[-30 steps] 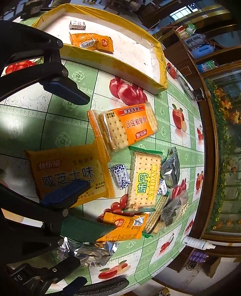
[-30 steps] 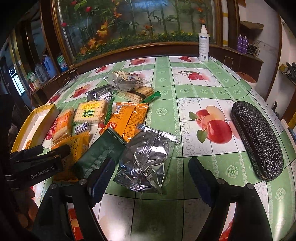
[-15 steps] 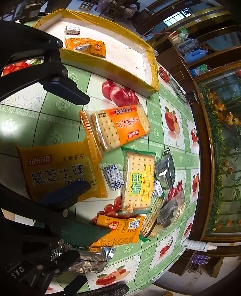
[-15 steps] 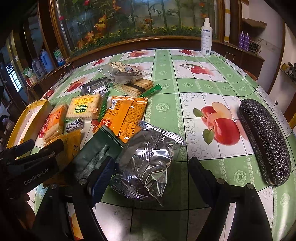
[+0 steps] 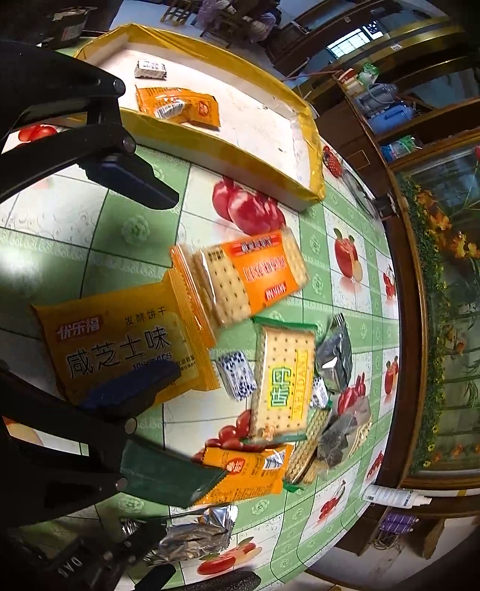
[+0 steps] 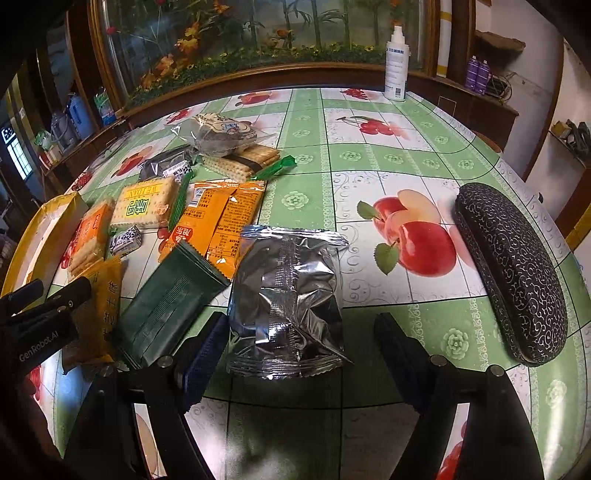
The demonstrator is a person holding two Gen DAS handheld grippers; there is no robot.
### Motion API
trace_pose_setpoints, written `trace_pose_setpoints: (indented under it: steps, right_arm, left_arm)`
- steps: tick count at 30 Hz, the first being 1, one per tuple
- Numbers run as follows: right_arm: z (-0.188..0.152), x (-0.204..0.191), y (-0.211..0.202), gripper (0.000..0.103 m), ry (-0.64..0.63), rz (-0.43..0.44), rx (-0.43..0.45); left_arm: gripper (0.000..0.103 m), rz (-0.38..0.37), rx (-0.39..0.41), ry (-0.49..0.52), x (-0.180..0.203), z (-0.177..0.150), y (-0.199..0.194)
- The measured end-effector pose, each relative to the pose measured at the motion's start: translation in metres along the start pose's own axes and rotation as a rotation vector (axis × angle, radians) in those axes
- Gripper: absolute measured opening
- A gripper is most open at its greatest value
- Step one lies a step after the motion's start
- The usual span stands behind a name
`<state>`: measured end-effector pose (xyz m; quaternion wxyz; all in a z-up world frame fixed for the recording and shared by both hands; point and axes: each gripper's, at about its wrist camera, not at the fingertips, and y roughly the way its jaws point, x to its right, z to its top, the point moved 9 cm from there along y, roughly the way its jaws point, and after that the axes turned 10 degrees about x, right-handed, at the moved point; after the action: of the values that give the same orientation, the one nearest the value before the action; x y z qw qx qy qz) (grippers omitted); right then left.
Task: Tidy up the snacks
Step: 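Lower the right tool onto the silver foil bag and close it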
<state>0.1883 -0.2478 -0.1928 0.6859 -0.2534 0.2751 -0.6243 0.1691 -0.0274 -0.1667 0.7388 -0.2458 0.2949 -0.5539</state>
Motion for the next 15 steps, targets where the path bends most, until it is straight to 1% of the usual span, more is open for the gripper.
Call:
trace_pose_setpoints:
  steps: [3, 8, 11, 14, 15]
  right_arm:
    - [0.002, -0.003, -0.001, 0.082, 0.01, 0.026, 0.006]
    - [0.004, -0.013, 0.006, 0.082, -0.017, 0.036, 0.001]
    - [0.005, -0.013, 0.01, 0.08, -0.02, 0.033, 0.001]
    - [0.005, -0.011, 0.011, 0.078, -0.027, 0.028, 0.002]
    - [0.006, -0.01, 0.011, 0.076, -0.027, 0.025, 0.004]
  left_arm:
    - [0.085, -0.024, -0.01, -0.033, -0.002, 0.0, -0.002]
    - [0.085, -0.038, -0.01, -0.009, 0.01, 0.001, -0.005]
    - [0.085, 0.009, -0.012, 0.003, 0.011, 0.0, -0.001]
    - [0.085, 0.035, -0.015, -0.023, 0.011, 0.0, -0.002]
    - [0.085, 0.039, -0.015, -0.007, 0.016, 0.0, -0.003]
